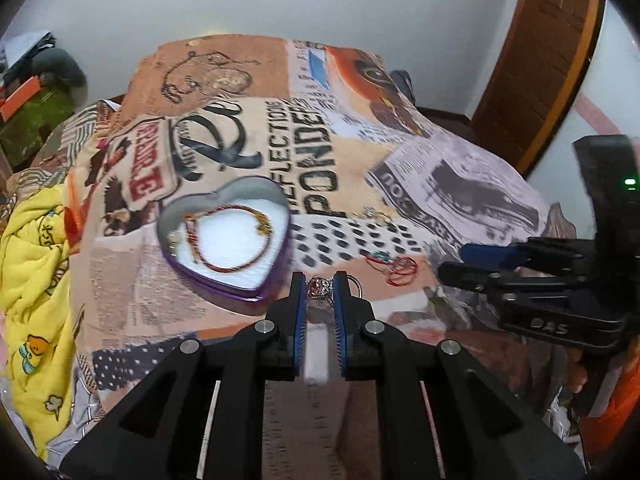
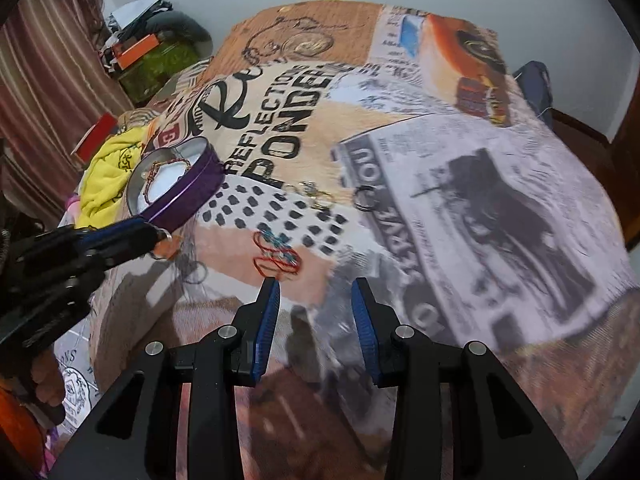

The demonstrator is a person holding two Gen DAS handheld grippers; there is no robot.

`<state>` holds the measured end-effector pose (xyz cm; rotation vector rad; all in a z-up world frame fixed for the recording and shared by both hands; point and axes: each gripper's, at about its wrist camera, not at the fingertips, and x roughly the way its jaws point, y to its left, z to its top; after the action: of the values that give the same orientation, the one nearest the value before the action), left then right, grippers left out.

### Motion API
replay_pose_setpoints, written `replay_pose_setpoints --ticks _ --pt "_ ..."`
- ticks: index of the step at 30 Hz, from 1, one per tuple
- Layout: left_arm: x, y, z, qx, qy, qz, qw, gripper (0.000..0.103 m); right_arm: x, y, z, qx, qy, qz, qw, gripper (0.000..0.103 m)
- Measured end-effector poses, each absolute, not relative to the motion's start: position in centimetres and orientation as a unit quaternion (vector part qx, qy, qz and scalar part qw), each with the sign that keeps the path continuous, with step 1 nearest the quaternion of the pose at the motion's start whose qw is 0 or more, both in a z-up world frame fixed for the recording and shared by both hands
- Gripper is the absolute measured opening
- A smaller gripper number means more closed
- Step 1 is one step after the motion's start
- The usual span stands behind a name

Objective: Organize jewelry
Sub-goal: 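Lower the small ring into the tin with left tool while right tool grasps the beaded bracelet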

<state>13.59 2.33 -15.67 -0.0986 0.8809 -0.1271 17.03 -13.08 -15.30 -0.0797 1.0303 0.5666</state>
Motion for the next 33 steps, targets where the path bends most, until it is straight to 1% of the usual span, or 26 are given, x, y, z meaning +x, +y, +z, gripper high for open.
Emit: replay_pose_setpoints --ticks 8,10,11,14,21,33 --pt "14.1 3.2 -16.5 -0.058 0.423 -0.06 0.902 0.012 18.2 -11.0 -16.9 -0.033 0.498 0.28 0.82 0.034" --pt "14.3 3.2 -16.7 -0.063 0.425 -0.061 0.901 0.011 18.3 -11.0 -17.3 -0.033 0.5 0.278 0.82 0.032" --pt "14.4 3.3 -16.8 -0.065 0.426 -0.061 0.9 0.011 18.2 -11.1 -17.5 -0.032 0.495 0.275 0.823 0.027" --pt "14.5 3.2 -17.0 -0.069 0.427 -0.062 0.899 0.011 18.3 -11.3 -17.5 -0.026 0.491 0.275 0.826 0.007" --pt "14.1 3.3 -16.4 -0.068 0.42 -0.058 0.903 0.011 18.4 -12.2 -16.5 -0.008 0.475 0.269 0.838 0.005" --pt "12.6 4.3 -13.9 -0.067 0.388 -0.045 0.918 0.011 17.6 -13.4 -11.0 -0.008 0.415 0.261 0.871 0.003"
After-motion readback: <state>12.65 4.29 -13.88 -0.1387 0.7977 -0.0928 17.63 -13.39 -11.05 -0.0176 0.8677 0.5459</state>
